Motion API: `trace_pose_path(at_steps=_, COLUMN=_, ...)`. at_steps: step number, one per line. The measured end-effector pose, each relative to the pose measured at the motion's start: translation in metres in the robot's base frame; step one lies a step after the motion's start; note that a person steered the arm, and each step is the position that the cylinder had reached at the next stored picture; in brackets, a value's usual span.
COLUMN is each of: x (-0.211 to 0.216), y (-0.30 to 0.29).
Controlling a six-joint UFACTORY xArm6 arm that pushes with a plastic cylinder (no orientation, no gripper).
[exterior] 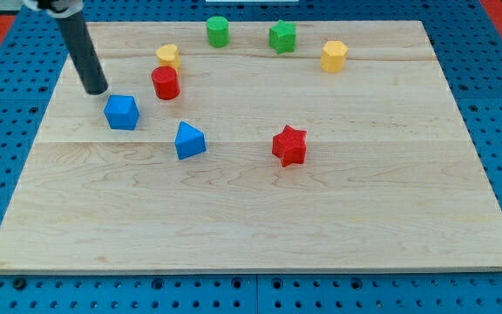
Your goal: Push the blue cube below the red circle
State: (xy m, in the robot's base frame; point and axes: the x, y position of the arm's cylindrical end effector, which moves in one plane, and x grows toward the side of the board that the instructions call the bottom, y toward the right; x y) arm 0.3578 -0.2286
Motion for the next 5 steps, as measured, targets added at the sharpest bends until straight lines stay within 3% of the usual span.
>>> trace_pose_path(at_steps=2, x=0.061, y=0.008)
trace_pose_path(at_steps=5, x=0.05, y=0.0)
